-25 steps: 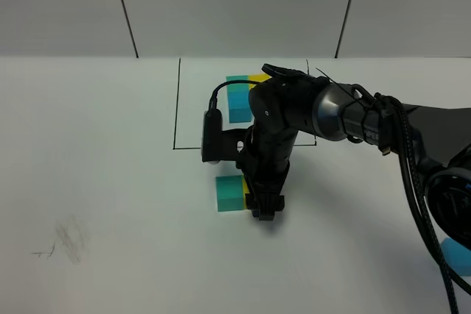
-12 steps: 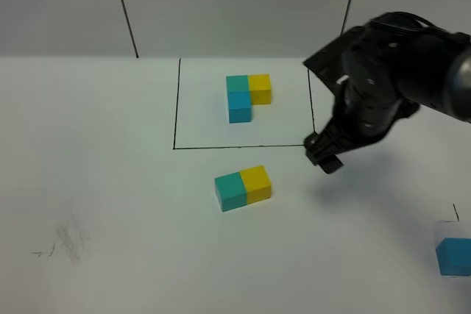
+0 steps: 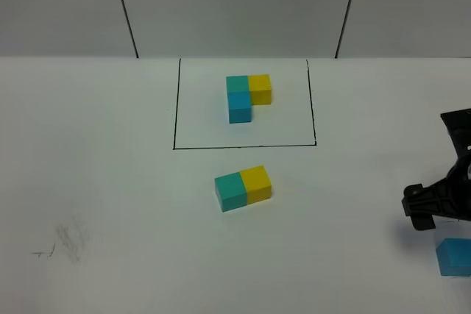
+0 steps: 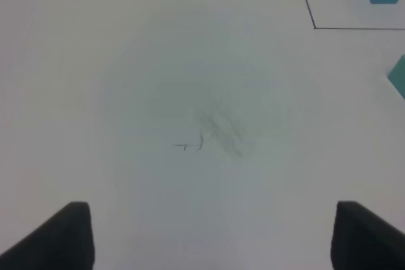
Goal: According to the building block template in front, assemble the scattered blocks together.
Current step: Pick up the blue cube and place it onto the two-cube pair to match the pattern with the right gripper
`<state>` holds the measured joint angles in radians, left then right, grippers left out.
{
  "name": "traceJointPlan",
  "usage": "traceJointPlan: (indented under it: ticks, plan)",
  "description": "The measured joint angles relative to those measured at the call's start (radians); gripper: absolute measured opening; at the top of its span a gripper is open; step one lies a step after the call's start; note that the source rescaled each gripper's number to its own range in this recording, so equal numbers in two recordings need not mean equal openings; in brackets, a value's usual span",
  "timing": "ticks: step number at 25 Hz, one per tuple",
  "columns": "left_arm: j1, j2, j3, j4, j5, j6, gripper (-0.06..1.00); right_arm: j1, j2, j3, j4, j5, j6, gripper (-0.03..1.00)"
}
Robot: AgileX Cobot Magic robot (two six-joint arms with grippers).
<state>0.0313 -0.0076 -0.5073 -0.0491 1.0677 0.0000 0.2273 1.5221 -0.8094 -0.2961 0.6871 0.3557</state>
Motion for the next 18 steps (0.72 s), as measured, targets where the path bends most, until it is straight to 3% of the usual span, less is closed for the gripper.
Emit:
traceJointPlan:
  ticks: [18]
  plan:
    - [0.000, 0.000, 0.000, 0.000, 0.000, 0.000, 0.65, -0.085, 0.051, 0.169, 0.049, -0.198, 0.002, 0.94]
